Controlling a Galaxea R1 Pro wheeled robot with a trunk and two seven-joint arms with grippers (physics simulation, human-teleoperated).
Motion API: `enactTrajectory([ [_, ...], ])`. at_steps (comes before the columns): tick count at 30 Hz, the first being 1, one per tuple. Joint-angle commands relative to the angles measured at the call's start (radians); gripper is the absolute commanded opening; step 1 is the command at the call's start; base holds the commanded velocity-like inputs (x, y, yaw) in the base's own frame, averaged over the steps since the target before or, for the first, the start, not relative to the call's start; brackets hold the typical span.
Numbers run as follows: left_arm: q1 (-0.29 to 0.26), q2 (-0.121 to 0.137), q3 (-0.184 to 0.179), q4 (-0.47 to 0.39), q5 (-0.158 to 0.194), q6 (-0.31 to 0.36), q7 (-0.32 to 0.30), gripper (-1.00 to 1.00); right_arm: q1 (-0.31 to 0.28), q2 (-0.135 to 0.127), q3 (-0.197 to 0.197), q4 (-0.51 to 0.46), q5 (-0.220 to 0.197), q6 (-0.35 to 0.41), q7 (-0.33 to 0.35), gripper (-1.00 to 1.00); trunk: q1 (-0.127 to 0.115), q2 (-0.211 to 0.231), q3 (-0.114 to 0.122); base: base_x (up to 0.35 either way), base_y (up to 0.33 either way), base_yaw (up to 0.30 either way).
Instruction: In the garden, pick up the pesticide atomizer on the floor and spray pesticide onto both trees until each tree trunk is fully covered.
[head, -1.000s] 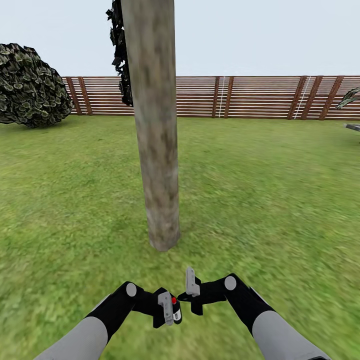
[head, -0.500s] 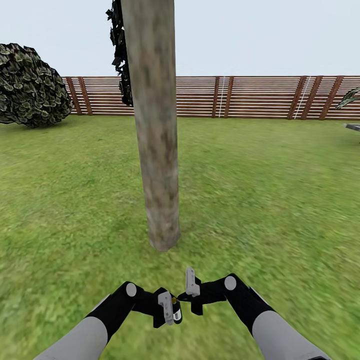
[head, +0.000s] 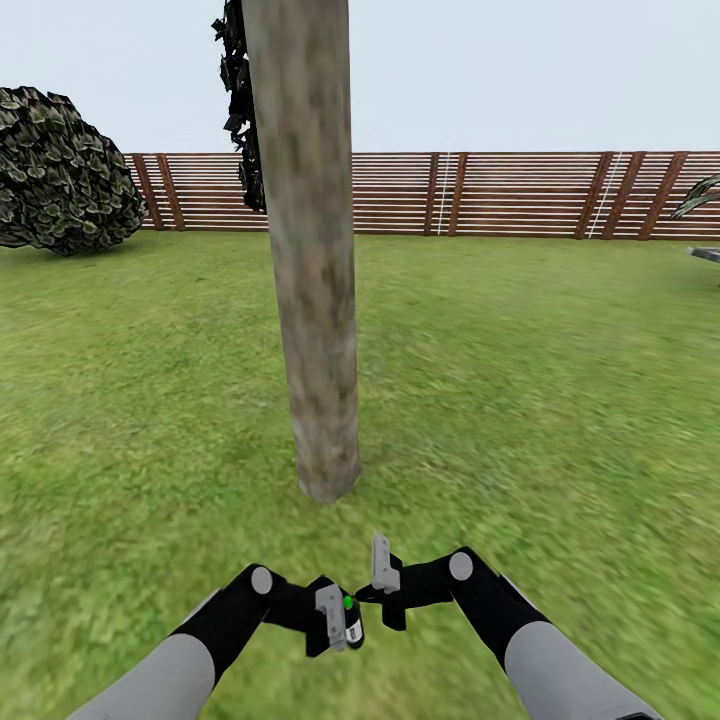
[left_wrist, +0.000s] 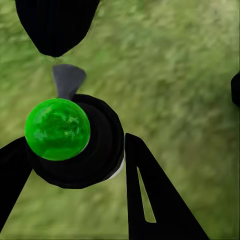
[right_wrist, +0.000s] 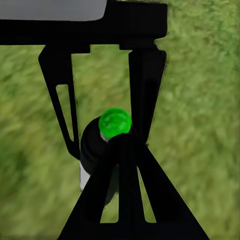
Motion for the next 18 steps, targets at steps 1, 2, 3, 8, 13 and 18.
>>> enactTrajectory([
  [1,0.000,0.002,0.001,0.003,-0.010,-0.010,0.002,-1.00,0.000,0.000,-0.001,-0.001,0.008,-0.004,0.001,-1.00,0.000,0.000,-0.001,0.000,0.000,0.000],
  [2,0.000,0.004,0.000,0.005,-0.011,-0.010,0.003,-1.00,0.000,0.000,-0.001,-0.001,0.008,-0.004,0.001,-1.00,0.000,0.000,-0.001,0.000,0.000,0.000],
  [3,0.001,0.008,-0.001,0.007,-0.012,-0.010,0.003,-1.00,0.000,0.000,-0.001,-0.001,0.008,-0.004,0.001,-1.00,0.000,0.000,-0.001,0.000,0.000,0.000],
  [8,0.010,0.053,-0.003,0.009,-0.021,-0.011,0.005,-1.00,0.000,0.001,-0.001,0.000,0.008,-0.004,0.001,-1.00,0.000,0.000,-0.001,0.000,0.000,0.000],
  [13,0.015,0.146,-0.004,0.009,-0.023,-0.016,0.006,-1.00,0.000,0.000,-0.001,0.000,0.010,-0.005,0.001,-1.00,0.000,0.000,-0.001,0.000,0.000,0.000],
  [18,0.021,0.303,-0.007,0.009,-0.027,-0.014,0.010,-1.00,0.001,-0.013,0.002,0.013,0.014,-0.007,-0.004,1.00,0.000,0.000,-0.001,0.000,0.000,0.000],
])
